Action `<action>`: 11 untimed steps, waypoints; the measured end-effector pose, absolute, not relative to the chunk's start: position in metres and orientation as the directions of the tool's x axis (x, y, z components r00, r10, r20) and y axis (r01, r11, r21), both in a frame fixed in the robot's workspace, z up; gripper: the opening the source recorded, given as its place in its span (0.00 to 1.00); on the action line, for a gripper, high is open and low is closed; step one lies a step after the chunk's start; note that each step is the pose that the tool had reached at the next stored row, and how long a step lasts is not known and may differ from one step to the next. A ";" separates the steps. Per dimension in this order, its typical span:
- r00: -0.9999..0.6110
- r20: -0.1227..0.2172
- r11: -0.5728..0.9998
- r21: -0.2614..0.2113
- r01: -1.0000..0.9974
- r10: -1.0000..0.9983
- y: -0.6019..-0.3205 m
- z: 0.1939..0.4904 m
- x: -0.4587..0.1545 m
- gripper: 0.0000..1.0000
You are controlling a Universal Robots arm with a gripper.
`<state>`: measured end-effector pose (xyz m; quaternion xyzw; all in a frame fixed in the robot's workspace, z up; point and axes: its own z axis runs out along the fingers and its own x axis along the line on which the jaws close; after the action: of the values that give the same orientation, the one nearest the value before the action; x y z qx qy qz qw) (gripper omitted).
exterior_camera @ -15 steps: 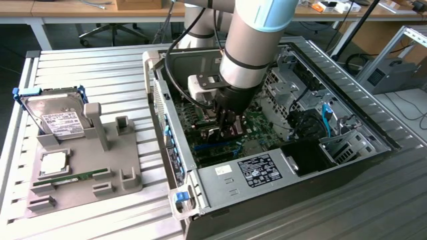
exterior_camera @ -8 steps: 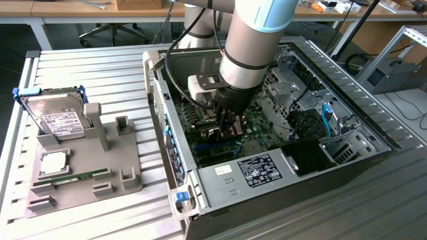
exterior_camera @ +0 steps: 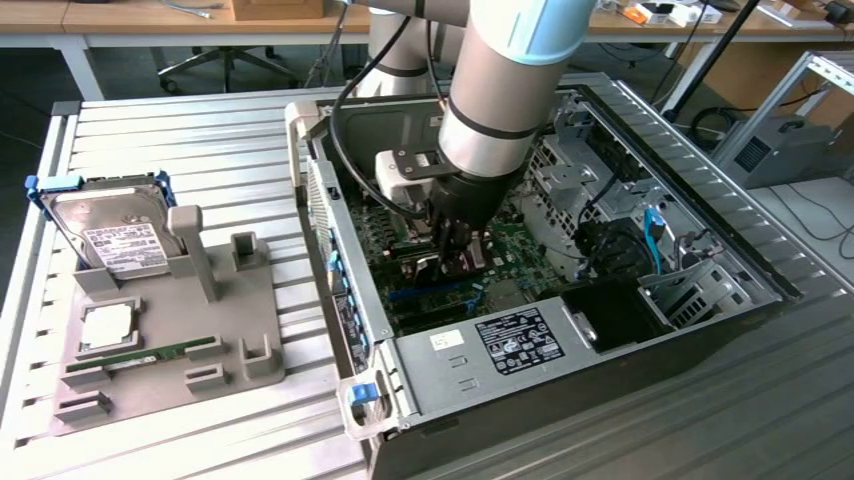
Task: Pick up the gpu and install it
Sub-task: 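Insert the gpu into the slot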
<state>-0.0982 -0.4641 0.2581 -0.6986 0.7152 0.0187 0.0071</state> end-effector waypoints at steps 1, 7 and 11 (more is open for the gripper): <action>-0.024 -0.036 0.023 0.017 -1.000 -0.999 -0.464 0.258 -0.098 0.27; -0.024 -0.037 0.023 0.017 -1.000 -0.999 -0.464 0.257 -0.099 0.27; -0.022 -0.041 0.021 0.017 -1.000 -0.999 -0.464 0.257 -0.099 0.27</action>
<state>-0.0989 -0.4641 0.2567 -0.6993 0.7145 0.0202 0.0086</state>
